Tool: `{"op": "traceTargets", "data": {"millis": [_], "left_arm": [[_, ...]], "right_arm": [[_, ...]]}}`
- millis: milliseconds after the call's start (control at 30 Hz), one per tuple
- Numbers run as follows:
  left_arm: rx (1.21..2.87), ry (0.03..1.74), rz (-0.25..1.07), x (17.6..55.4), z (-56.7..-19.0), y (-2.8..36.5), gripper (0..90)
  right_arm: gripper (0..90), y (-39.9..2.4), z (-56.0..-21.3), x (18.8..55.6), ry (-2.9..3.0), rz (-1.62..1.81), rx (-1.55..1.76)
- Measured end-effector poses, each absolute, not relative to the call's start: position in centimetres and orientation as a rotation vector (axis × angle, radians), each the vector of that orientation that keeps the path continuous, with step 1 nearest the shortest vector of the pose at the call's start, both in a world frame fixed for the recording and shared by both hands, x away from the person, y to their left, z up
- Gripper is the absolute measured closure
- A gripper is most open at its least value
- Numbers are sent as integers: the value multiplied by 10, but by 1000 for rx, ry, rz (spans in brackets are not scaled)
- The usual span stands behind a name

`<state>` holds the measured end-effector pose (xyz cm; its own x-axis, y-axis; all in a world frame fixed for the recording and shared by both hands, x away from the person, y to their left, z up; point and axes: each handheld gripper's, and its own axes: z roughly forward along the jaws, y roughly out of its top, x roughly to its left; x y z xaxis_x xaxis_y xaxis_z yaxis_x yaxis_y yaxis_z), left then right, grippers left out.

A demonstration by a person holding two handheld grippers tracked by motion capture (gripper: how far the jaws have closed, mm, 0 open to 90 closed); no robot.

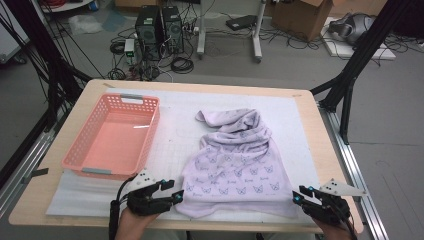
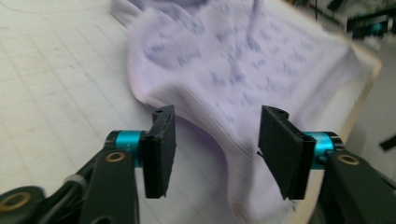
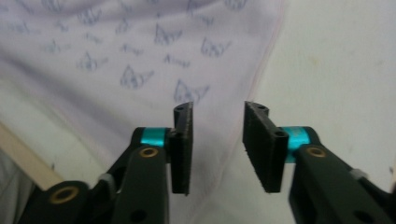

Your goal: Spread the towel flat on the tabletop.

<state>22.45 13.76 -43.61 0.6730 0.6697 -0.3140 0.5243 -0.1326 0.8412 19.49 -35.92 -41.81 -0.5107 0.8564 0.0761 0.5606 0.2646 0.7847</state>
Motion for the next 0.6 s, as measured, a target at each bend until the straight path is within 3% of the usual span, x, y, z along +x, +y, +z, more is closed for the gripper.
{"op": "traceTargets", "data": {"millis": [133, 367, 433, 533, 600], "left_arm": [[1815, 998, 197, 245, -442, 131, 406], [1943, 993, 208, 268, -453, 103, 461], [1991, 967, 269, 266, -452, 95, 538], [2028, 965, 304, 268, -450, 91, 816], [2015, 986, 317, 272, -447, 93, 835]], "right_arm": [[514, -351, -420, 214, 2161, 1098, 1281], [501, -340, -435, 245, 2221, 970, 1268], [497, -338, -438, 248, 2231, 952, 1263], [500, -334, -443, 250, 2260, 937, 1245], [501, -333, -444, 251, 2255, 949, 1244]]}}
